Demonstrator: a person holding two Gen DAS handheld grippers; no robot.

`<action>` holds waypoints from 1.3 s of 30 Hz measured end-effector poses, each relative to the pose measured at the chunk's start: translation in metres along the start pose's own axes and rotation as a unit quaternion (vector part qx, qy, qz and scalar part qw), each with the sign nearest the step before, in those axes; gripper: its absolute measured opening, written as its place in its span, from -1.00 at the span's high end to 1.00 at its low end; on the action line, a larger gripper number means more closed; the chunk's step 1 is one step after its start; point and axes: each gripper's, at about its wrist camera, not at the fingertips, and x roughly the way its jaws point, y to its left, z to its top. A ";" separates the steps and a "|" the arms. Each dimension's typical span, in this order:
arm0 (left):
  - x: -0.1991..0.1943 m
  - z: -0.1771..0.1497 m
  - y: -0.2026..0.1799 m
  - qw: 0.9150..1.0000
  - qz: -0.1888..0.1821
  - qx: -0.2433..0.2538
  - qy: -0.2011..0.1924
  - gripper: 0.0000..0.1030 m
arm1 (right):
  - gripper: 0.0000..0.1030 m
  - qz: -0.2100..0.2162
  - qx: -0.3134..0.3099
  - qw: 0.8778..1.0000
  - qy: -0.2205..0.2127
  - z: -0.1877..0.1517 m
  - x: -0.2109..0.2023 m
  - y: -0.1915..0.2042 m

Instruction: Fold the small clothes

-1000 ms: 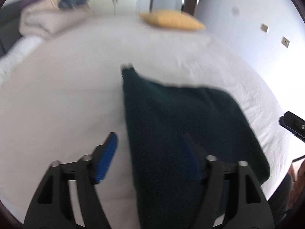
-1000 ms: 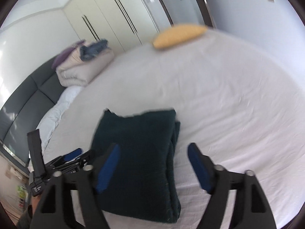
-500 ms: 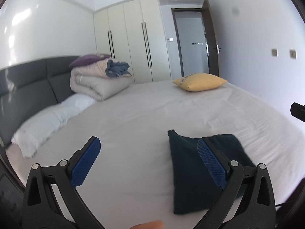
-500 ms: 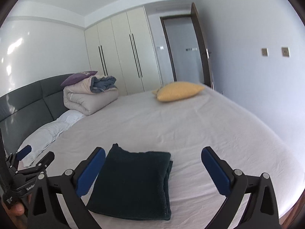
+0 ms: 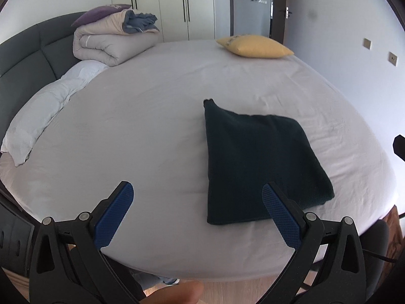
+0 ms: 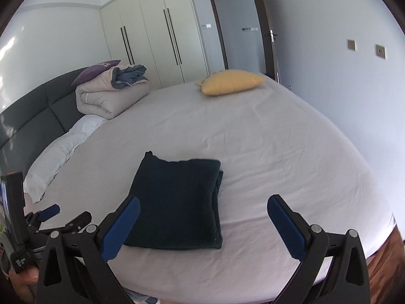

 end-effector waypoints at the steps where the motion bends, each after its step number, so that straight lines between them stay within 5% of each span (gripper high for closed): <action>1: 0.008 -0.001 -0.004 1.000 -0.002 0.001 0.005 -1.00 | -1.00 -0.003 0.000 1.000 0.007 -0.003 0.004 0.001; 13: 0.034 -0.015 -0.009 0.999 -0.021 0.001 0.033 -1.00 | -1.00 -0.019 -0.009 0.996 0.086 -0.039 0.032 0.010; 39: 0.056 -0.020 0.001 0.998 -0.034 -0.020 0.053 -1.00 | -1.00 -0.018 -0.017 0.993 0.113 -0.047 0.041 0.012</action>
